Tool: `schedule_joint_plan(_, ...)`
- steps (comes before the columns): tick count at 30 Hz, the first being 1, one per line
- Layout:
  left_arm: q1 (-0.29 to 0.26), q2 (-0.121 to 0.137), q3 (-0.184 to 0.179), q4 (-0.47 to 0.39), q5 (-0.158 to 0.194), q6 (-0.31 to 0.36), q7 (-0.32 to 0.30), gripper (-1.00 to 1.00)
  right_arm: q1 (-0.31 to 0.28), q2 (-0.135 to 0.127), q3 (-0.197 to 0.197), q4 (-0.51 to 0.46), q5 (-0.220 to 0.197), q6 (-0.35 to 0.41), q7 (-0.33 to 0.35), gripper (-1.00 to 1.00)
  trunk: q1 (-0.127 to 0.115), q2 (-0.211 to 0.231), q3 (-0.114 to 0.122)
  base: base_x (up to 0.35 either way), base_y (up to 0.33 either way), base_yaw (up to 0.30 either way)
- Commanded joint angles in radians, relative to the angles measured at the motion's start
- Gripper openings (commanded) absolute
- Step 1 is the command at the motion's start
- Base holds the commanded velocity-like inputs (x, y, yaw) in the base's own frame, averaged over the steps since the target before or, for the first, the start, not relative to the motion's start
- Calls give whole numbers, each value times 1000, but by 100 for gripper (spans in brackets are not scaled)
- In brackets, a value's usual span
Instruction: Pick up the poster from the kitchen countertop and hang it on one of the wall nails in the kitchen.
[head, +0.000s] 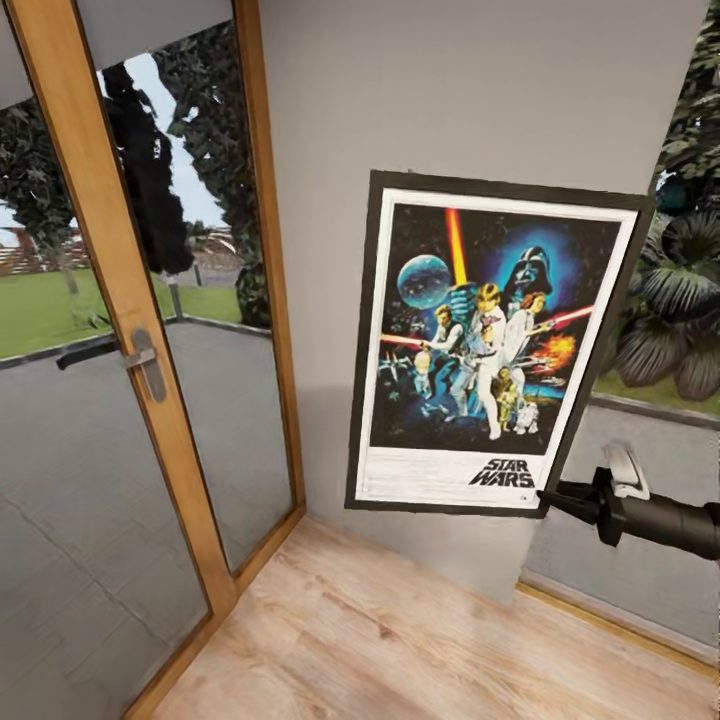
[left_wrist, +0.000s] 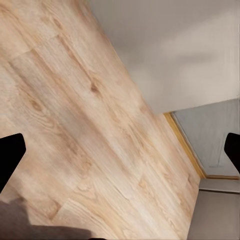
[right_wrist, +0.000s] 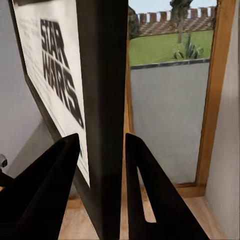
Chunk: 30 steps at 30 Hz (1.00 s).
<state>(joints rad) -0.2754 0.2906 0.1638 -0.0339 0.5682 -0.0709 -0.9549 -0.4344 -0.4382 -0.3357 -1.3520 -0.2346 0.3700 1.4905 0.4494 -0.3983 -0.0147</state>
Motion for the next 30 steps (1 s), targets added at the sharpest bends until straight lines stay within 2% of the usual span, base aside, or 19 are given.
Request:
schedule_joint_plan(1,-1,0,8,1,-10,-7,-2,100,-31,0,0,-6,-2,44,-2,-100,1,-2,-1,7,6,-92)
schedule_joint_plan(4,-1,-1,6,1,-10,-7,-2,100,-90,1,3,-16,-4,86,-84,-100,1,-2,2,3,3,-159)
schedule_joint_plan(10,-1,-1,3,0,-11,-7,-2,100,-141,2,21,-18,-1,98,-145,-100,1,-2,8,9,6,-233)
schedule_joint_plan(15,-1,0,0,-1,-14,-7,-3,100,-183,2,92,-19,1,101,-224,-100,1,-2,13,171,139,-220)
schedule_joint_plan(16,-1,0,-3,-1,-20,-7,-4,100,-194,2,107,-19,1,101,-253,-100,1,-2,13,237,202,-98)
schedule_joint_plan(17,-1,1,-10,-1,-51,-7,-5,100,-238,3,157,-19,1,104,-306,-100,1,-2,13,252,250,-26)
schedule_joint_plan(19,-1,2,-11,-1,-60,-7,-5,100,-252,3,175,-19,1,105,-314,-100,1,-2,13,246,258,-18)
schedule_joint_plan(20,-1,2,-12,-1,-68,-7,-5,100,-269,3,200,-19,1,105,-329,-100,1,-2,13,233,266,-16)
schedule_joint_plan(22,-1,1,-13,-1,-72,-8,-5,100,-292,4,225,-19,1,106,-365,-100,1,-2,15,181,200,-76)
schedule_joint_plan(23,-1,1,-13,-1,-75,-9,-5,100,-333,9,263,-17,1,151,-413,-100,1,-2,16,40,44,-161)
schedule_joint_plan(24,-1,1,-13,-1,-75,-9,-5,100,-348,13,272,-17,1,169,-425,-100,1,-2,17,26,28,-151)
schedule_joint_plan(26,-1,1,-13,-1,-76,-9,-5,100,-368,23,282,-16,1,186,-443,-100,1,-2,18,36,18,-112)
schedule_joint_plan(28,-1,1,-14,-1,-76,-10,-5,100,-393,43,287,-14,1,200,-481,-100,1,-2,19,192,7,-42)
schedule_joint_plan(30,-1,1,-14,-1,-76,-10,-5,100,-412,74,293,-13,1,208,-521,-100,1,-2,19,249,3,-19)
